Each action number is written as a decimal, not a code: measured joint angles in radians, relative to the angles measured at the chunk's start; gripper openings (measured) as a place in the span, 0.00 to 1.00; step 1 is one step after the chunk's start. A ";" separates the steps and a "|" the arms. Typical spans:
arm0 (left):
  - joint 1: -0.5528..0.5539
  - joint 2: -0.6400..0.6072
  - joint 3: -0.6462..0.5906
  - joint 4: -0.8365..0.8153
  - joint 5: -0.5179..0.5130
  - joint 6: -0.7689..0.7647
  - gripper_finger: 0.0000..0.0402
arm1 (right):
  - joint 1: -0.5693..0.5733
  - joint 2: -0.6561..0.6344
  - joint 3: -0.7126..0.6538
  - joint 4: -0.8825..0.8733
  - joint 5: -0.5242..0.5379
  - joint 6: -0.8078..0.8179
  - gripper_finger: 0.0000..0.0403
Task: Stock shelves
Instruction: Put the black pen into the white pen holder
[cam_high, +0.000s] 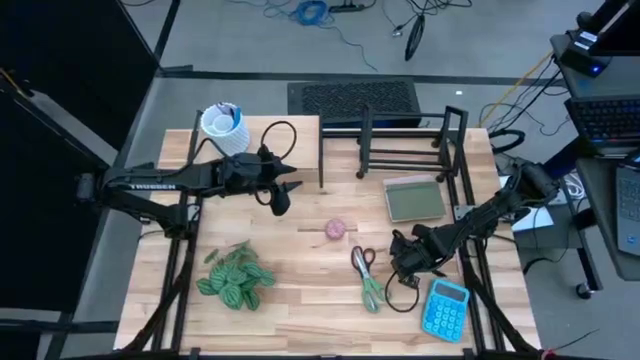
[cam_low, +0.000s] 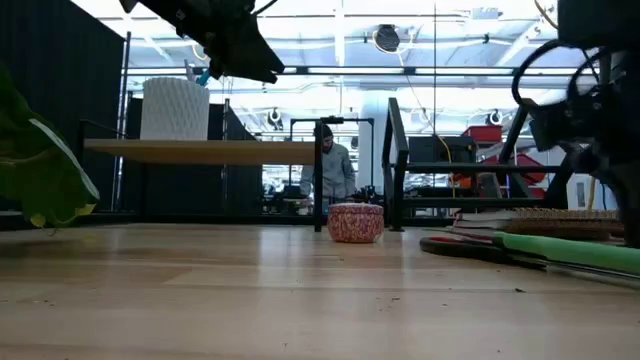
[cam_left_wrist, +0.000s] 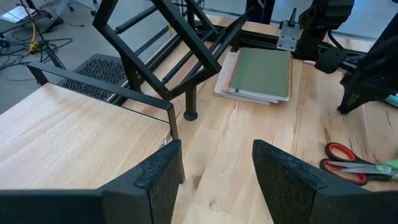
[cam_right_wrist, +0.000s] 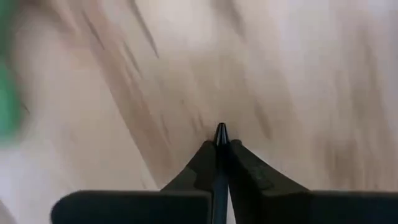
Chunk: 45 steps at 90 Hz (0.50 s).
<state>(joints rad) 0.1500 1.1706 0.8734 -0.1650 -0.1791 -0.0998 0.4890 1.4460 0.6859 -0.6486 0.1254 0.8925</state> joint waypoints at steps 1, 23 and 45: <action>0.000 0.000 0.000 0.000 0.000 0.000 0.46 | 0.000 -0.004 0.000 0.000 0.001 0.000 0.01; 0.000 0.000 0.000 0.009 0.000 0.000 0.46 | -0.029 -0.034 0.000 0.083 -0.009 -0.036 0.00; 0.000 0.000 0.000 0.008 0.000 -0.025 0.46 | -0.100 -0.058 0.002 0.161 -0.015 -0.134 0.01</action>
<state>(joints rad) 0.1501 1.1706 0.8734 -0.1569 -0.1791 -0.1248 0.3886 1.3879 0.6884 -0.4873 0.1108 0.7590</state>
